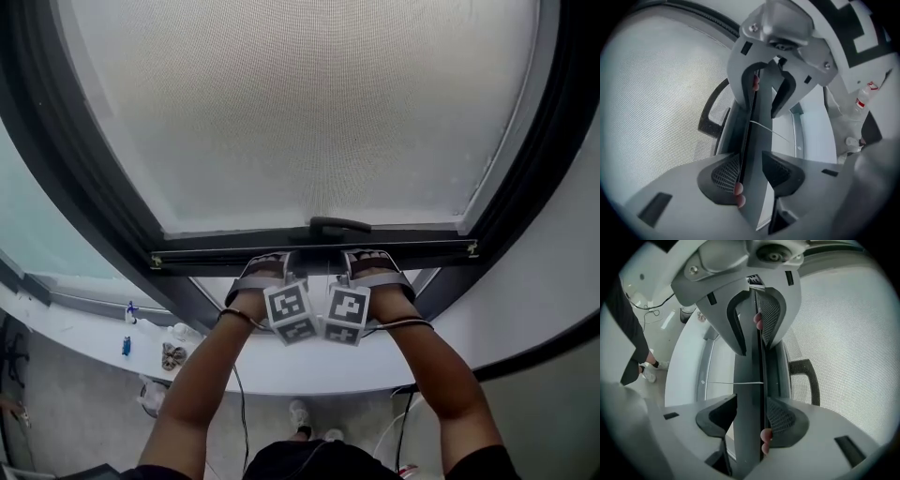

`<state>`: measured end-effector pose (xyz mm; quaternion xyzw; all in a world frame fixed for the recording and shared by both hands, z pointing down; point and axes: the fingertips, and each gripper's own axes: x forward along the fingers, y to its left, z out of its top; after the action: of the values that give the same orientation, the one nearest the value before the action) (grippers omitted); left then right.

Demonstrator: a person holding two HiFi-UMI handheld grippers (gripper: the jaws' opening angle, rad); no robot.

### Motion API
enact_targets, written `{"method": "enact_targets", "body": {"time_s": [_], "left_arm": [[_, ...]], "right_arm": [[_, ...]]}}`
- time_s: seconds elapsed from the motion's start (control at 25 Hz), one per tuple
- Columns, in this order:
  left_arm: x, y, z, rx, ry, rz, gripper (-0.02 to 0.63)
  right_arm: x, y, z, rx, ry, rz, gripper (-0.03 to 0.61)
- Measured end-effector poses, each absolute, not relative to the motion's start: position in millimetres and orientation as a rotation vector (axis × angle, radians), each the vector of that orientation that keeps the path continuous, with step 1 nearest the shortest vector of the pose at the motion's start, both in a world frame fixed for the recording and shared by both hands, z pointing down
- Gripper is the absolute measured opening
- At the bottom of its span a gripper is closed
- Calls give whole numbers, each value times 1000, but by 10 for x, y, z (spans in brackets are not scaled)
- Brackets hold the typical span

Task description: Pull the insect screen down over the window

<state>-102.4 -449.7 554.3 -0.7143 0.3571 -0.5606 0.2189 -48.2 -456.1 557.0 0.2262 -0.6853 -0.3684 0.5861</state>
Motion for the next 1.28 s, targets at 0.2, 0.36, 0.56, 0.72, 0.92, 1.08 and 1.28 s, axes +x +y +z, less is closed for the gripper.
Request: {"method": "enact_targets", "body": {"time_s": [0.2,0.36,0.56,0.72,0.92,1.08,1.28], "left_arm": [[-982,-4524,5515,-1975,1018,-1502,152],[-1029,-4509,5589,-1987,1015,-1535,152],[-1014,-4568,5535,-2008,1059,-1471,152],[-1013,-4549,5533,-2010,1006,-1546,152],[-939,-4522,5486,-2036,1002,-1505,152],[-1017,-4539,5553,-1983,988,-1545,152],[-1074,-4453,5411,-1999,1059,-1420,152]], "right_arm": [[-460,-4560,5601,522,-1586,-870,199],[-414,-4539,5588,501,-1555,-861,199],[-449,-4564,5567,528,-1578,-896,199],[-481,-4561,5539,529,-1642,-884,199],[-471,-4557,5539,527,-1620,-880,199],[-450,-4548,5542,521,-1595,-898,199],[-390,-4450,5407,560,-1607,-932,199]]}}
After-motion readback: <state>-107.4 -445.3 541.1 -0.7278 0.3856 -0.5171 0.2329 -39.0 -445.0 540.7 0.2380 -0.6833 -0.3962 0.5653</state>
